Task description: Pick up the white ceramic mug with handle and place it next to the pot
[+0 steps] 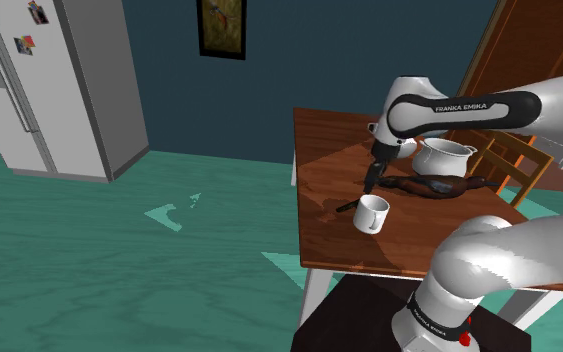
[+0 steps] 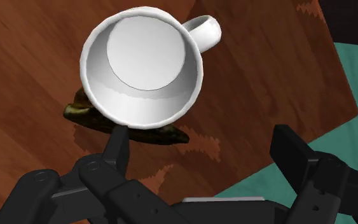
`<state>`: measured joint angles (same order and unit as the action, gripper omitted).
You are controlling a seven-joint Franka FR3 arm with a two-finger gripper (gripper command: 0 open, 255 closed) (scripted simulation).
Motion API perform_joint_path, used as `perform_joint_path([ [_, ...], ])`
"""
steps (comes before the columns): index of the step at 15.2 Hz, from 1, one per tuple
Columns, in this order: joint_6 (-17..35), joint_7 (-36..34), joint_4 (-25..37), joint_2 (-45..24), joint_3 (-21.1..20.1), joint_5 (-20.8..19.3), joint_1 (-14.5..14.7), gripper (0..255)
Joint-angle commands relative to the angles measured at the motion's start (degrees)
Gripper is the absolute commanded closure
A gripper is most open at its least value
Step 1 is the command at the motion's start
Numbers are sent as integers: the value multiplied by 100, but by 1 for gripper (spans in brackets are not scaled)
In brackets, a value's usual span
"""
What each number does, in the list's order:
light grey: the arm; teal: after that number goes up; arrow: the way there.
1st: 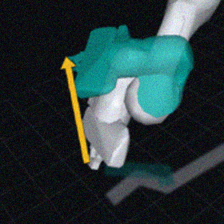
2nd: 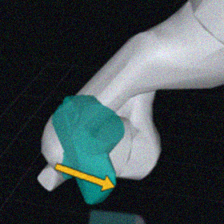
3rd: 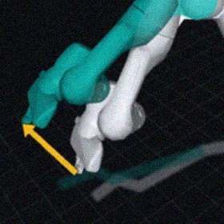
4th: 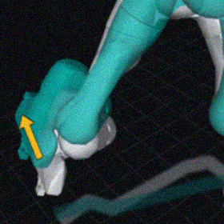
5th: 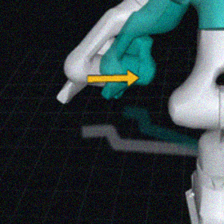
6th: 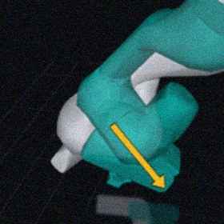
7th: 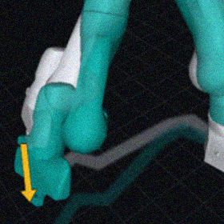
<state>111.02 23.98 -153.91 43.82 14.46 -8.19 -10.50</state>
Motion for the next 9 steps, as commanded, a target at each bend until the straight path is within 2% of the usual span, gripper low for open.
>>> perform_joint_path([
  [1,339,250,-148,-156,259,-215,-152,0],
  [7,1302,904,-230,-933,988,-678,-459,0],
  [9,1498,908,-323,-1037,1032,-697,-455,0],
])
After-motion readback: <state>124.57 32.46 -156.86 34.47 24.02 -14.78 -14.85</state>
